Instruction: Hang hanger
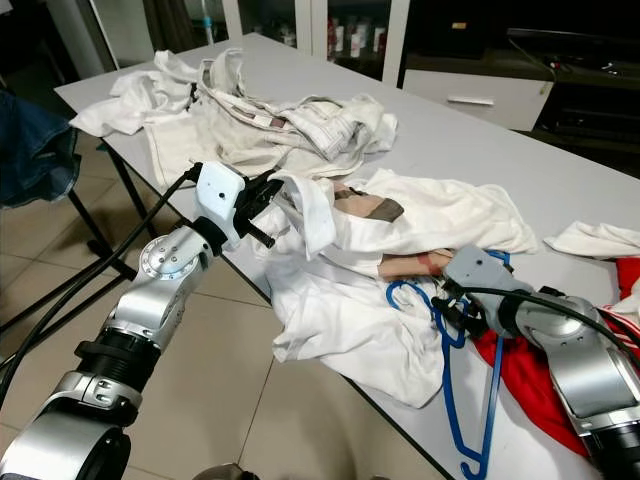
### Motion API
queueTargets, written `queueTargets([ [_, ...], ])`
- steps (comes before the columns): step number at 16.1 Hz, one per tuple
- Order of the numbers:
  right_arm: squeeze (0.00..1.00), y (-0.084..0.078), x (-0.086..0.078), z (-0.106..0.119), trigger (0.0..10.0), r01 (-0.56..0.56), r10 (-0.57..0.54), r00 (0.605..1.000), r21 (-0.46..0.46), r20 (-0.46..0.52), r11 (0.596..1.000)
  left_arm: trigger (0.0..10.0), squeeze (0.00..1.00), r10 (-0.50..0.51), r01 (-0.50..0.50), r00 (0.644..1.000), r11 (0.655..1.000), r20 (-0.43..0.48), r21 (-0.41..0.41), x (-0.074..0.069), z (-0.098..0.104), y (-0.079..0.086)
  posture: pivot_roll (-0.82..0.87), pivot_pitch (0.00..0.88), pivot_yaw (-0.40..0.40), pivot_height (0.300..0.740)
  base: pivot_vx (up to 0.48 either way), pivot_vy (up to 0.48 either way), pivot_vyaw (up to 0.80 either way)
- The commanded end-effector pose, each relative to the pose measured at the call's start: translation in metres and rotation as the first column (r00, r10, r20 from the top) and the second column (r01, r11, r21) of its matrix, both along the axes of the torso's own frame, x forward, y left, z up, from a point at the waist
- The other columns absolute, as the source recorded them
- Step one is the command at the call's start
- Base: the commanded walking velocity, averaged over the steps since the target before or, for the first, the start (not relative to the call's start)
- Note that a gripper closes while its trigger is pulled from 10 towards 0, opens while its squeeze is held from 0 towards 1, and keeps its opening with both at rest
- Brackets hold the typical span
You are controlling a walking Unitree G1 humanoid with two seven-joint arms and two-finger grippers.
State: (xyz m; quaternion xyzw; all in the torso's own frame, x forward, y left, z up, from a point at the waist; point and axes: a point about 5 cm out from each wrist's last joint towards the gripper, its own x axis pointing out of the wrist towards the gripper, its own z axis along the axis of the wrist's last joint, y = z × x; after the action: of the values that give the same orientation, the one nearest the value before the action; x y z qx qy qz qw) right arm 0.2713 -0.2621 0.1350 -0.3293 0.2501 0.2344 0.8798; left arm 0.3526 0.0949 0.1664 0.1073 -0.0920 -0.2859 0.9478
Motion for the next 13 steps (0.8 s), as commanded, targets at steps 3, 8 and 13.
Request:
queueTargets([
  [3, 0.00, -0.013, 0.004, 0.014, 10.0, 0.023, -0.020, 0.999, -0.059, 0.043, 0.998, 10.0, 0.00, -0.002, 0.002, 1.000, 1.000, 0.019, 0.013, 0.002, 0.005, 0.000, -0.03, 0.004, 0.046, 0.723, 0.000, 0.000, 0.00],
  [8, 0.00, -0.006, -0.008, 0.007, 10.0, -0.013, 0.019, 0.997, 0.084, -0.071, 0.996, 10.0, 0.00, -0.008, 0.008, 1.000, 1.000, 0.016, 0.012, 0.001, 0.004, -0.002, -0.03, 0.007, 0.046, 0.723, 0.000, 0.000, 0.00],
  [13, 0.00, -0.004, -0.004, -0.011, 10.0, 0.129, -0.102, 0.988, 0.249, -0.118, 0.960, 10.0, 0.00, -0.008, 0.008, 1.000, 1.000, 0.015, 0.012, 0.001, 0.004, -0.001, -0.02, 0.010, 0.048, 0.723, 0.000, 0.000, 0.00],
])
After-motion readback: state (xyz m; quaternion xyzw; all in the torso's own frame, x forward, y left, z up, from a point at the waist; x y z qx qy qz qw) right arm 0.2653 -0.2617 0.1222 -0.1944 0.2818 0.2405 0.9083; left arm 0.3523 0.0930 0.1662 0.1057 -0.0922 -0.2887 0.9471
